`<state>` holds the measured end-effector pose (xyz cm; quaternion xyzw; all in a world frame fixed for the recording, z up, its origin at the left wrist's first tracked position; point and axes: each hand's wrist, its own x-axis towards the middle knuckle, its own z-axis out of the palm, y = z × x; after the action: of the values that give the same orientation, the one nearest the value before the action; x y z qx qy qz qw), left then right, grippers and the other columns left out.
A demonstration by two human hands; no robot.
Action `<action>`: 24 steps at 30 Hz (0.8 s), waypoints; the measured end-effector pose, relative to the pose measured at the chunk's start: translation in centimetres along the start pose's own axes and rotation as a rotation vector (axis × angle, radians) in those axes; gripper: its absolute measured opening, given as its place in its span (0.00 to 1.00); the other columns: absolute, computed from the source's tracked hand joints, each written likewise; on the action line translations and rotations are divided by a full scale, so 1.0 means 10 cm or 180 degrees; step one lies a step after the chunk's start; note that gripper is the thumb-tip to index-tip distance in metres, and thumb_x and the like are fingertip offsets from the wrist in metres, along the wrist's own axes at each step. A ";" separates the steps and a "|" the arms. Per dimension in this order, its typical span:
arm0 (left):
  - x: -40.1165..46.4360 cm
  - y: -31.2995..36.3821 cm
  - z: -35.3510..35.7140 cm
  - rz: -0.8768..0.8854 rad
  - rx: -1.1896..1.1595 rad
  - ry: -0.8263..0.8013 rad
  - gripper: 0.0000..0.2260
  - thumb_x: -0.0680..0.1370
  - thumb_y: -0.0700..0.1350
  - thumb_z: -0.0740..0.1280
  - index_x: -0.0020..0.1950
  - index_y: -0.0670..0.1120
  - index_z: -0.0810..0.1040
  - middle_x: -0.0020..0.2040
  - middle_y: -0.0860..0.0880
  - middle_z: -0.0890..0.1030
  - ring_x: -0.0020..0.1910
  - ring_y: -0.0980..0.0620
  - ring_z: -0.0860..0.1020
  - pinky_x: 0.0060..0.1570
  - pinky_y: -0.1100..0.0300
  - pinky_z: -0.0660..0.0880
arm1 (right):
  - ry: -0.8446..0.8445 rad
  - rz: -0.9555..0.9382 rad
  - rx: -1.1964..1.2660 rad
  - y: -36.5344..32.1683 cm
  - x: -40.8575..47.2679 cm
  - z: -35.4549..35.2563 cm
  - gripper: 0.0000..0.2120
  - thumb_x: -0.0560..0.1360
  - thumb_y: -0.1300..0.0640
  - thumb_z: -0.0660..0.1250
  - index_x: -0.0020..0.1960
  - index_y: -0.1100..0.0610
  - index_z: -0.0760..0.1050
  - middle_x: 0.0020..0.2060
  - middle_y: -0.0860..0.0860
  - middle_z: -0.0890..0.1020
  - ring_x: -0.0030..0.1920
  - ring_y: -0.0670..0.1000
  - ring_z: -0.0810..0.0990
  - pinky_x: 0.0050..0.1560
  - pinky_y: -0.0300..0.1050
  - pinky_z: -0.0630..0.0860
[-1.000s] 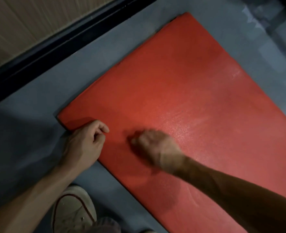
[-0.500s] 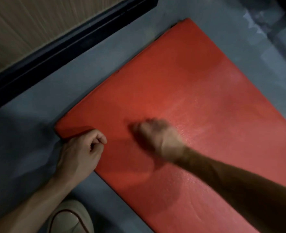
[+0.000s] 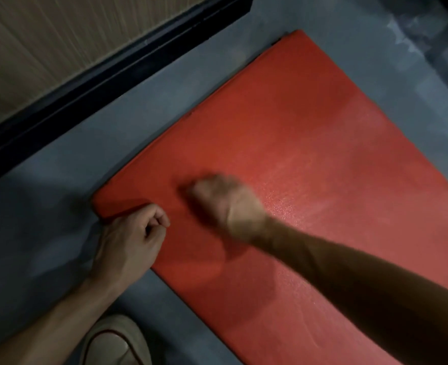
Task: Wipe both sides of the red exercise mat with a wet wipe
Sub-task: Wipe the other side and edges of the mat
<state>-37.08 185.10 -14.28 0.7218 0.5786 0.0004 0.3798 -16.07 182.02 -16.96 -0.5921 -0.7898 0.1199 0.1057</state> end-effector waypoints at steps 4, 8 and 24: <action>0.00 0.00 0.01 0.0123 0.0097 0.0094 0.05 0.76 0.44 0.68 0.41 0.51 0.74 0.34 0.57 0.81 0.33 0.57 0.78 0.35 0.53 0.69 | -0.0140 -0.0556 -0.0043 0.10 0.07 -0.08 0.10 0.83 0.52 0.60 0.57 0.52 0.79 0.47 0.53 0.83 0.48 0.57 0.80 0.49 0.48 0.74; -0.03 -0.01 0.02 0.0177 0.0060 0.0128 0.06 0.76 0.43 0.68 0.40 0.51 0.74 0.34 0.56 0.81 0.33 0.55 0.78 0.36 0.52 0.71 | 0.0612 0.1948 -0.0808 1.06 0.44 -0.56 0.15 0.83 0.45 0.59 0.53 0.56 0.74 0.44 0.59 0.83 0.48 0.63 0.80 0.42 0.52 0.68; -0.18 -0.01 0.08 0.0262 0.0053 0.0289 0.09 0.78 0.39 0.68 0.40 0.48 0.75 0.34 0.55 0.76 0.30 0.58 0.67 0.35 0.56 0.57 | 0.0255 0.2337 -0.0721 1.17 -1.04 -0.55 0.11 0.81 0.44 0.61 0.49 0.51 0.66 0.36 0.51 0.77 0.43 0.59 0.79 0.43 0.49 0.74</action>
<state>-37.39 183.13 -14.06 0.7473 0.5650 0.0439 0.3469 -0.87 175.50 -15.65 -0.8477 -0.5287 0.0385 0.0205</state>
